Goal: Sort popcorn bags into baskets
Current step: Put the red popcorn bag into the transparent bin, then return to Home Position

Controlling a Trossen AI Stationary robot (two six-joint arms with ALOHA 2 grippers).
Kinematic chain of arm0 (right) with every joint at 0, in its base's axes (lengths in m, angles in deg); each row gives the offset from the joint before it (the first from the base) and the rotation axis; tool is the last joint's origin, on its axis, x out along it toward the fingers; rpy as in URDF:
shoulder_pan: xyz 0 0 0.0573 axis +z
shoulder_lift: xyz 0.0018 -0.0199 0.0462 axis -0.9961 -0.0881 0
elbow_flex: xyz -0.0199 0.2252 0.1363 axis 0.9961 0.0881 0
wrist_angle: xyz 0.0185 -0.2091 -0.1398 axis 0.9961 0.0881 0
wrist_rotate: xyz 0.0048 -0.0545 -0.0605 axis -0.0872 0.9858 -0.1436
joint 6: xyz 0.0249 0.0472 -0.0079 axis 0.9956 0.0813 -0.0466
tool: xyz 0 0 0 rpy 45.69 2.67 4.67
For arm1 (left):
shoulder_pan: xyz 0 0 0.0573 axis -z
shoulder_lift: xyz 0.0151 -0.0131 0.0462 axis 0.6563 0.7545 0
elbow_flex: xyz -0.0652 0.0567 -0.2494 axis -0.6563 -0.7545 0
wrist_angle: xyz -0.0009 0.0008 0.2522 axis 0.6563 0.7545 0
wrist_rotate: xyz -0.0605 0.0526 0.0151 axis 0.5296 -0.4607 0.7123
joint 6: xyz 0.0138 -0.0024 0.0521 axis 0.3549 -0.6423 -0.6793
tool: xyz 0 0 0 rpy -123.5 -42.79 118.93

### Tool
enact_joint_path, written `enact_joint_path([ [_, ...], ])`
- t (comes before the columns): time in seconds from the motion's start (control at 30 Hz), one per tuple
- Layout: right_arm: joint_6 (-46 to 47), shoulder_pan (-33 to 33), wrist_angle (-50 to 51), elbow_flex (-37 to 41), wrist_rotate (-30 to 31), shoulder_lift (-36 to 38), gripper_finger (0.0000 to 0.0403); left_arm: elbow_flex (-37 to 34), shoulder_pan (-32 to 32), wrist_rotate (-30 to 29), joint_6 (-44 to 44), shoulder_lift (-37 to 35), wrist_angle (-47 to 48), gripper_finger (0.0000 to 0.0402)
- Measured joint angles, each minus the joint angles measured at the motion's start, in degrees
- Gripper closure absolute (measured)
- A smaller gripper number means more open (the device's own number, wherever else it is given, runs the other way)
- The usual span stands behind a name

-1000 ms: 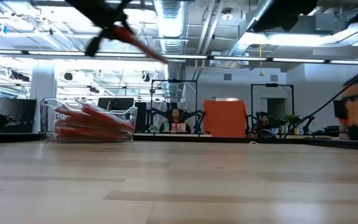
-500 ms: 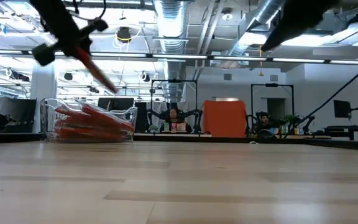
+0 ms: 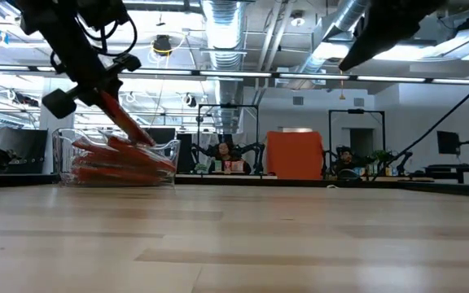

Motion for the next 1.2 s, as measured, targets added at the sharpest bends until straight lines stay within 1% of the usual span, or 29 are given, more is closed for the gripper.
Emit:
enact_joint_path([
  [0.1,0.0,0.0,0.6,0.0,-0.1,0.0,0.0376,0.0,-1.7,-0.3,-5.9,0.0,-2.2,0.0323],
  [0.2,0.0,0.0,1.5,0.0,-0.2,0.0,0.0381,0.0,-3.8,0.2,-10.3,0.0,-4.8,0.0267],
  [0.3,-0.1,0.0,1.3,0.0,-0.8,0.0,0.0382,0.0,-6.1,2.5,-12.6,0.0,-7.4,0.0208],
  [0.4,-0.1,0.0,1.2,0.0,-0.8,0.0,0.0376,0.0,-8.9,5.4,-18.2,-0.4,-10.3,0.0157],
  [0.47,-0.1,0.0,1.3,0.0,-1.0,0.0,0.0370,0.4,-11.2,6.3,-21.5,-2.2,-10.5,0.0129],
  [0.6,-0.1,0.4,1.3,0.0,-1.0,0.0,0.0365,2.8,-15.4,6.3,-28.3,-5.9,-10.6,0.0096],
  [0.67,-0.1,0.5,1.3,0.0,-1.0,0.0,0.0366,4.3,-17.2,7.5,-31.7,-8.3,-10.2,0.0089],
  [0.77,-0.1,1.0,1.3,0.0,-1.0,0.0,0.0372,6.5,-19.0,11.1,-35.0,-11.6,-9.5,0.0089],
  [0.87,-0.1,1.2,1.4,-0.3,-1.2,0.4,0.0378,8.3,-19.6,17.6,-37.5,-14.9,-8.5,0.0094],
  [0.93,-1.3,1.1,1.4,-2.0,-1.8,1.5,0.0381,9.5,-19.5,23.6,-41.5,-17.3,-9.8,0.0101],
  [1.0,-4.0,1.1,1.1,-4.1,-2.1,3.8,0.0382,10.5,-19.0,30.6,-48.5,-19.4,-12.1,0.0111],
  [1.1,-9.5,0.9,-0.4,-7.6,-2.2,8.1,0.0380,11.2,-17.4,43.5,-59.9,-22.6,-18.1,0.0127],
  [1.2,-15.6,-0.2,-3.4,-9.8,-2.0,13.5,0.0378,11.4,-14.8,54.3,-66.5,-25.4,-25.8,0.0135],
])
